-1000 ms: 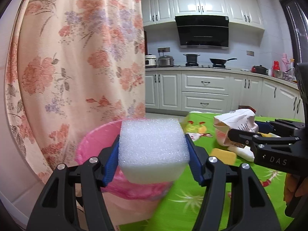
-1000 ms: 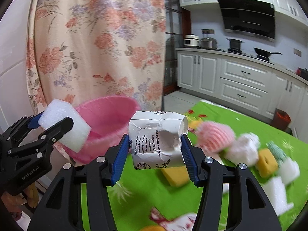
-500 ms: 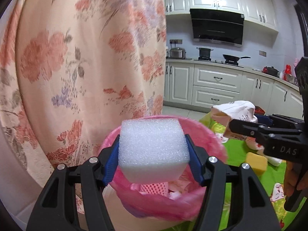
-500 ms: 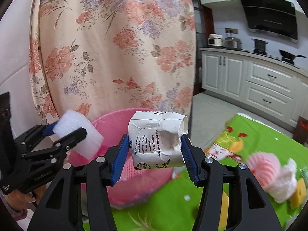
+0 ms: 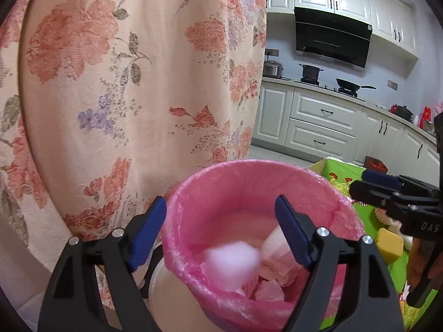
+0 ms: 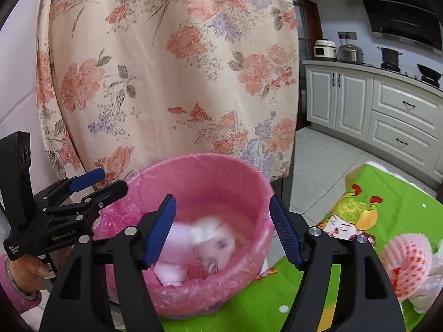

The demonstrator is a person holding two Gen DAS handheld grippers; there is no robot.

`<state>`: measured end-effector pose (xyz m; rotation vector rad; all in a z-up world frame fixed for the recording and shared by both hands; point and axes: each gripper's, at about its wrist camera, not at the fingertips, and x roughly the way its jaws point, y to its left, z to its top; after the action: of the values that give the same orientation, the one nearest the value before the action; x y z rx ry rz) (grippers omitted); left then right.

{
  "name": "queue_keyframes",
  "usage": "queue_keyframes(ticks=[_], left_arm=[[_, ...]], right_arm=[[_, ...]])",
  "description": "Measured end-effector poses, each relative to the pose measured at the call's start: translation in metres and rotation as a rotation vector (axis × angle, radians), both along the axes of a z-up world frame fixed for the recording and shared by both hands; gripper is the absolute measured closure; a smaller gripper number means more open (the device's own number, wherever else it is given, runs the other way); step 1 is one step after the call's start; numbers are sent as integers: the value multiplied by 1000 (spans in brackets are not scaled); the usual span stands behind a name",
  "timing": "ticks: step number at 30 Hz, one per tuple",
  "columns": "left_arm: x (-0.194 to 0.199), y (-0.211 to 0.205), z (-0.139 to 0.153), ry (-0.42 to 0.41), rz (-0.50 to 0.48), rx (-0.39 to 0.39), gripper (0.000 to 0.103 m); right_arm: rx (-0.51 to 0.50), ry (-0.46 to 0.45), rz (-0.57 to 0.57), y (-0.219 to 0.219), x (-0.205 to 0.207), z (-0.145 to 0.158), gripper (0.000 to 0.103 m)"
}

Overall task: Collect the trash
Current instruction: 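Carry cup and foam block to the pink wastebasket and open both grippers, then move both grippers back over the table toward the foam and sponges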

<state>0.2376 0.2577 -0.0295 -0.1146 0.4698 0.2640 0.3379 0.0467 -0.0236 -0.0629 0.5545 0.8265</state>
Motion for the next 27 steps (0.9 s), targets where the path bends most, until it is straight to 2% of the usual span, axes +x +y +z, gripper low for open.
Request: queue_keyframes(ticks=[10, 17, 27], left_arm=[[-35, -41, 13, -46, 54, 34, 5], [-43, -94, 6, -17, -22, 53, 5], [-32, -179, -4, -5, -153, 27, 5]], right_arm=[[14, -46, -90, -49, -35, 7, 35], [-24, -24, -202, -105, -61, -10, 30], [-33, 31, -401, -207, -87, -35, 29]])
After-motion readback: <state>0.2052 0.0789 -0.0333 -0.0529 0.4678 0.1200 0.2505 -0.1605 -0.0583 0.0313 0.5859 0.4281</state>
